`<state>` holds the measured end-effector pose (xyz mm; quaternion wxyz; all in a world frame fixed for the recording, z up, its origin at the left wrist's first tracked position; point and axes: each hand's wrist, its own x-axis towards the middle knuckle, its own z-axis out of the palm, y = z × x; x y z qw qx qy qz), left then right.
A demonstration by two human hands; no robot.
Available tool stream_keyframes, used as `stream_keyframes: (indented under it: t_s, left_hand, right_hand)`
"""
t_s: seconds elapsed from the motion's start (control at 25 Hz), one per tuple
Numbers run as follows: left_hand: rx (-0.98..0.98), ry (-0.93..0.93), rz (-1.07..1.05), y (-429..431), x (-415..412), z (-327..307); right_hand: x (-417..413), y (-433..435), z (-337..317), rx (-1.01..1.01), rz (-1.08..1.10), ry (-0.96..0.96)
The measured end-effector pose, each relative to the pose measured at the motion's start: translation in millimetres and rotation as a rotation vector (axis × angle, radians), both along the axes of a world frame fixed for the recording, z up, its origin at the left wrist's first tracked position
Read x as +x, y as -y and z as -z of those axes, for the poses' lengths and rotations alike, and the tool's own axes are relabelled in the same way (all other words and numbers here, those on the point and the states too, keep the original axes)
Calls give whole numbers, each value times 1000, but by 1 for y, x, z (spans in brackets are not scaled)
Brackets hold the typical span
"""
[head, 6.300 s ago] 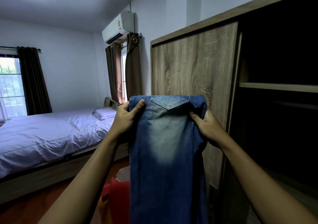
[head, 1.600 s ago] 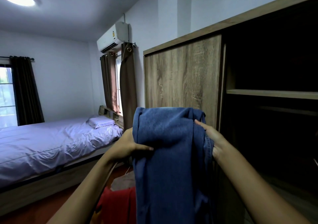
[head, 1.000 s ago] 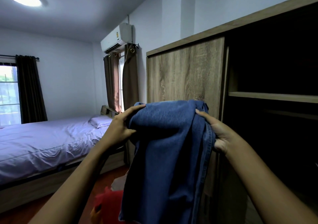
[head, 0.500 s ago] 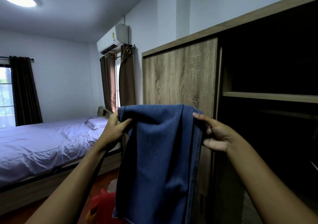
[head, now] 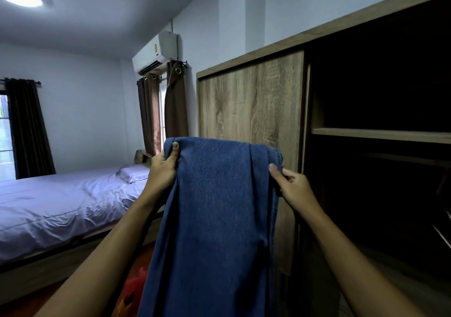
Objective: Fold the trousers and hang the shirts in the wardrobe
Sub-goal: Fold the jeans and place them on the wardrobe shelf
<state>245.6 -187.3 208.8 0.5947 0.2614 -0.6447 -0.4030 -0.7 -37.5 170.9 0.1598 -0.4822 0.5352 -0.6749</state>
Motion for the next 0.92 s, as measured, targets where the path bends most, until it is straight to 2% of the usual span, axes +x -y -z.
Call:
stream_keyframes:
  t_s: [0.16, 0.32, 0.4, 0.48, 0.6, 0.68, 0.76, 0.84, 0.92]
  left_hand:
    - [96, -7, -32, -12, -3, -5]
    - [105, 137, -93, -20, 5, -11]
    - [127, 184, -94, -14, 11, -11]
    - [154, 183, -97, -6, 15, -9]
    - [120, 139, -139, -9, 10, -7]
    - [81, 64, -163, -18, 6, -6]
    - [64, -20, -139, -23, 2, -7]
    - [167, -64, -61, -22, -1, -5]
    - [310, -23, 130, -22, 0, 8]
  right_hand:
    - [18, 4, 8, 22, -137, -42]
    - [9, 7, 13, 58, -253, 108]
    - [3, 7, 16, 95, -383, 221]
    - [3, 6, 18, 88, -513, 303]
    - [7, 8, 20, 112, -593, 346]
    - [10, 11, 24, 111, -568, 357]
    - [13, 16, 28, 50, -427, 319]
    - [15, 23, 27, -37, -268, 291]
    - [13, 28, 25, -99, -198, 296]
